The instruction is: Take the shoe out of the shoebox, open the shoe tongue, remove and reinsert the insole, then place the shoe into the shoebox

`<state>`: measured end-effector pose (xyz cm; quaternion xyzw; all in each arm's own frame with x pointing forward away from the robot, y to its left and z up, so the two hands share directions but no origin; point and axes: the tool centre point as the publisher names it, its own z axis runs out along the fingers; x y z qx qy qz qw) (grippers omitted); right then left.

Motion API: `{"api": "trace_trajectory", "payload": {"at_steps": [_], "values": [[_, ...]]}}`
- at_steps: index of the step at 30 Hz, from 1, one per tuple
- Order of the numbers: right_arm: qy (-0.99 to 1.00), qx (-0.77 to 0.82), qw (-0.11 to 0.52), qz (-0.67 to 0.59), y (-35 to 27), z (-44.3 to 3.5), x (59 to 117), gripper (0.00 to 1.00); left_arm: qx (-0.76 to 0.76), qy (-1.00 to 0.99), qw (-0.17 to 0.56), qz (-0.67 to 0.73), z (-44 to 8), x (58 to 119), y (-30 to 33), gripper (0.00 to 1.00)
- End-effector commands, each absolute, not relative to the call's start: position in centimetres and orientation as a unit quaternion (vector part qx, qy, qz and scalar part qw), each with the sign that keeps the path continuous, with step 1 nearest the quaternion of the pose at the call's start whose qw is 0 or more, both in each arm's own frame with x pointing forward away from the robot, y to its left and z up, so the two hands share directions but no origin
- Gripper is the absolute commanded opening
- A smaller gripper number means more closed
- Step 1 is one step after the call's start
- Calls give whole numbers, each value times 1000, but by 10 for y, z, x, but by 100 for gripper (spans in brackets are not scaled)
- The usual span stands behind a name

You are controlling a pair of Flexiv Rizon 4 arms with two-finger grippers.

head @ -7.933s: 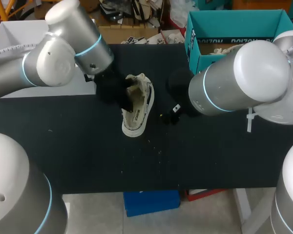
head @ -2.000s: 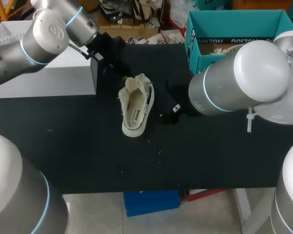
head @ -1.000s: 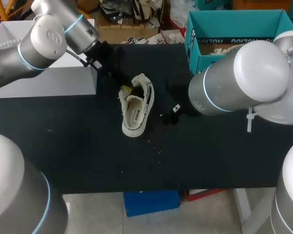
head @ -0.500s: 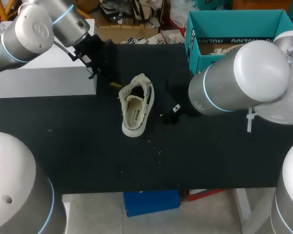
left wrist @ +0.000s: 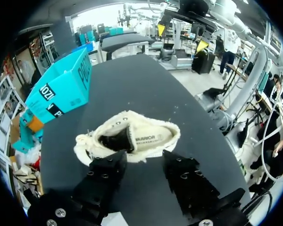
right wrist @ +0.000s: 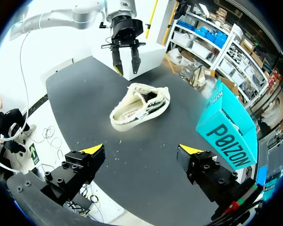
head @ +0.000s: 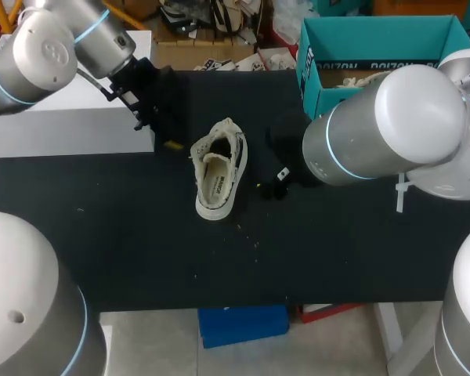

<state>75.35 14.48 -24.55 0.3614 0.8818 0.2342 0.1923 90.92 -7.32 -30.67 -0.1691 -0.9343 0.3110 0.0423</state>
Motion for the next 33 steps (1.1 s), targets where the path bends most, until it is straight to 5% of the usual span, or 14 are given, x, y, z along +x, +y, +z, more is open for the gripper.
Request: {"api": "trace_trajectory", "payload": {"at_steps": [1, 33], "values": [[882, 361, 193, 235, 144, -246, 753, 100, -169, -935, 41, 309, -307, 908, -74, 100], [882, 361, 193, 235, 144, -246, 753, 100, -158, -933, 87, 311, -293, 915, -69, 100]]}}
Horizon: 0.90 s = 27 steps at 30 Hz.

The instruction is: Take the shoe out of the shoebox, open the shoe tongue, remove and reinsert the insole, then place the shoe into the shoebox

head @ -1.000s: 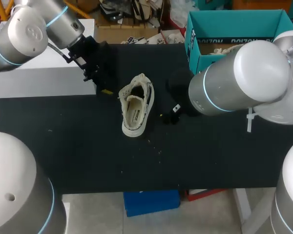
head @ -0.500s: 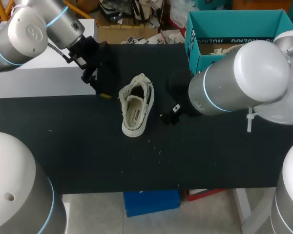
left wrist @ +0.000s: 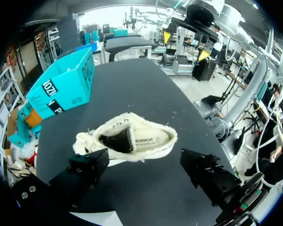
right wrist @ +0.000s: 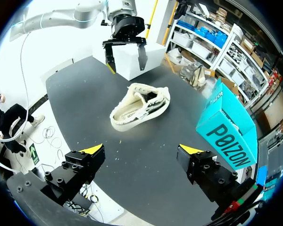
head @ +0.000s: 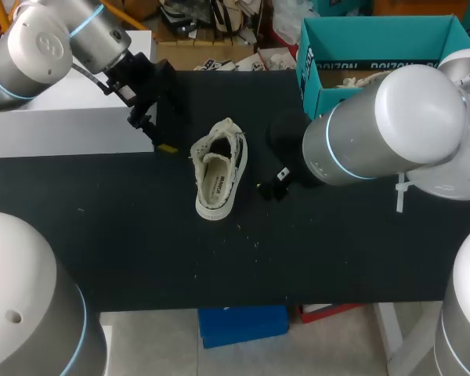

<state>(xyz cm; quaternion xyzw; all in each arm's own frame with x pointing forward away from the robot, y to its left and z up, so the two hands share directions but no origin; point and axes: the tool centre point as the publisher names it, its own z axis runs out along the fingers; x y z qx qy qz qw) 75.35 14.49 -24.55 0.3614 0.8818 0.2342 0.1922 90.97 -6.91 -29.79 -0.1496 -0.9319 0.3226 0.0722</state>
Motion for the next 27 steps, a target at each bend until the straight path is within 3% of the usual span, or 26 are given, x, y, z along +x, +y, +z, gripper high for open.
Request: {"api": "trace_trajectory", "payload": {"at_steps": [1, 18, 27], "values": [[882, 361, 193, 235, 144, -246, 753, 100, -158, -933, 89, 312, -293, 913, -68, 100], [882, 361, 193, 235, 144, -246, 753, 100, -143, -941, 78, 295, -299, 895, -37, 100], [920, 354, 148, 71, 178, -234, 787, 100, -143, -941, 78, 295, -299, 895, -37, 100]]}}
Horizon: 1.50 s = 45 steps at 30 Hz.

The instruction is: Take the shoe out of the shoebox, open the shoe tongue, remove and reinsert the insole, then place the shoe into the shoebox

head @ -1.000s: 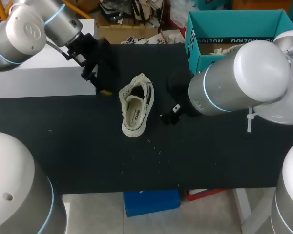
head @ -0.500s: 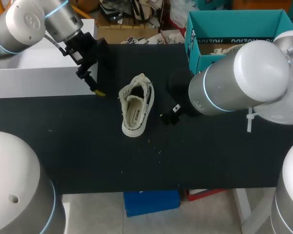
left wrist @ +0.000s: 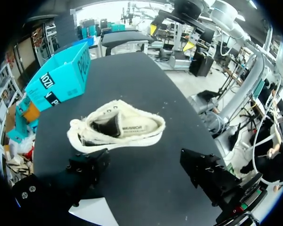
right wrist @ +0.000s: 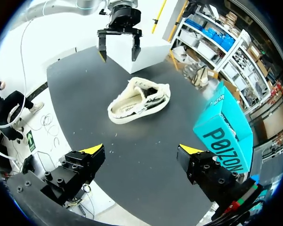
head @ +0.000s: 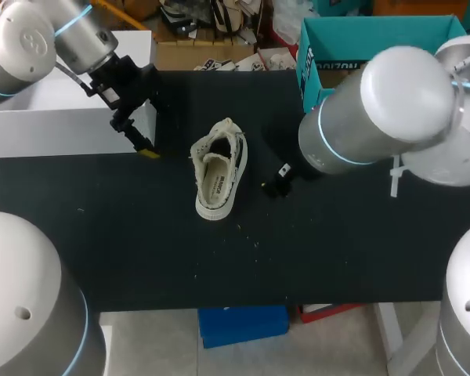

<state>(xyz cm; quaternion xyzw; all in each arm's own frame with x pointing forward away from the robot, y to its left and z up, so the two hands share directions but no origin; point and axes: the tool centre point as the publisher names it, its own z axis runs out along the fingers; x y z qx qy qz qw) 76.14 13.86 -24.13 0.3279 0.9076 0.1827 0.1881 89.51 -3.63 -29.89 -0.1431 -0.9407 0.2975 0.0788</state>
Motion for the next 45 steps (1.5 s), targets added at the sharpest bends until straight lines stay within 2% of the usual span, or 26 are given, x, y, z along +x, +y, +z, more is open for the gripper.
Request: {"api": "trace_trajectory", "payload": {"at_steps": [1, 5, 45], "values": [[922, 359, 134, 61, 185, -234, 791, 100, -143, -941, 78, 295, -299, 895, -37, 100], [934, 342, 89, 53, 216, -235, 811, 100, -143, -941, 78, 295, -299, 895, -37, 100], [934, 342, 89, 53, 216, -235, 811, 100, -143, -941, 78, 295, -299, 895, -37, 100]]}}
